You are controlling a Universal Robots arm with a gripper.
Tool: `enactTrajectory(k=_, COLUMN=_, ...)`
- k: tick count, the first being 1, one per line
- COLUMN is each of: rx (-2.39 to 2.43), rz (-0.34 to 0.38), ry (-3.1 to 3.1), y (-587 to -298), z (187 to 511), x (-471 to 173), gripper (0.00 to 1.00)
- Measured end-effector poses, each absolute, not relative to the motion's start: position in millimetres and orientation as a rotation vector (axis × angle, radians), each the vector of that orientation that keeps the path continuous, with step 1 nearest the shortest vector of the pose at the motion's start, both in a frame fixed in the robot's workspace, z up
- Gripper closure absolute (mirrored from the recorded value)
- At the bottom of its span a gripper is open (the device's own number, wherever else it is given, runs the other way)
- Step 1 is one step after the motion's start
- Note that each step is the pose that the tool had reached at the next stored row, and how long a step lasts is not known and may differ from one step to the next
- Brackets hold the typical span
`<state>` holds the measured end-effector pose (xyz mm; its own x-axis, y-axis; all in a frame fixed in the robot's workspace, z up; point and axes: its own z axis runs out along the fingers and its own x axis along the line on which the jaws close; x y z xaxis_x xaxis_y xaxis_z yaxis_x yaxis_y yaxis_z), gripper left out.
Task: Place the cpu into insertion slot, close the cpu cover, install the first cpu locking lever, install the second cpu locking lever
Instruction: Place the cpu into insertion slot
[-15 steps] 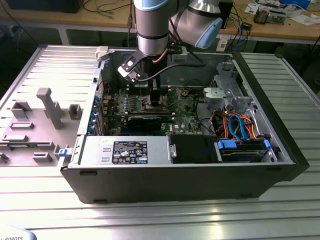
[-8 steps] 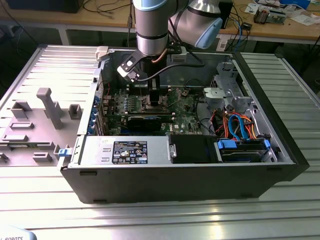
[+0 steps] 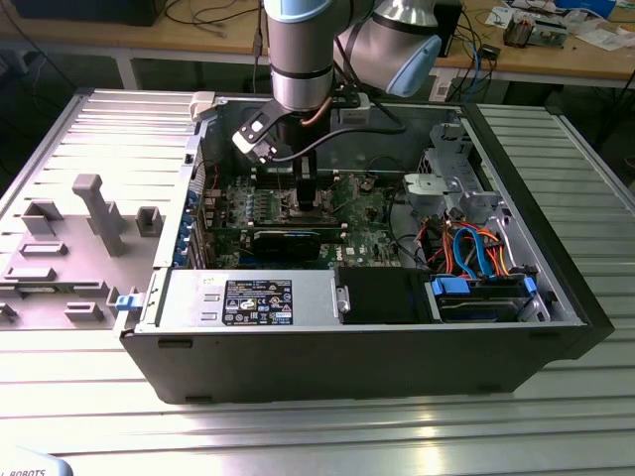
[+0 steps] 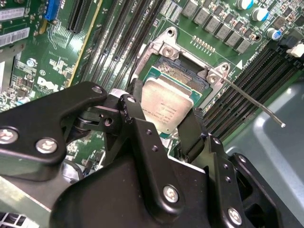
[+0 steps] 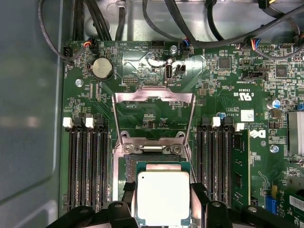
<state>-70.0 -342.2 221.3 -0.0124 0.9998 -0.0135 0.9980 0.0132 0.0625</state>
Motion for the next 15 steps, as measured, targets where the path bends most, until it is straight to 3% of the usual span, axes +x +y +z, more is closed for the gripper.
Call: enactTrajectory(k=15, rx=2.176, rz=0.039, ry=2.202, y=-334.9, z=204.2, x=-69.9, gripper=0.46)
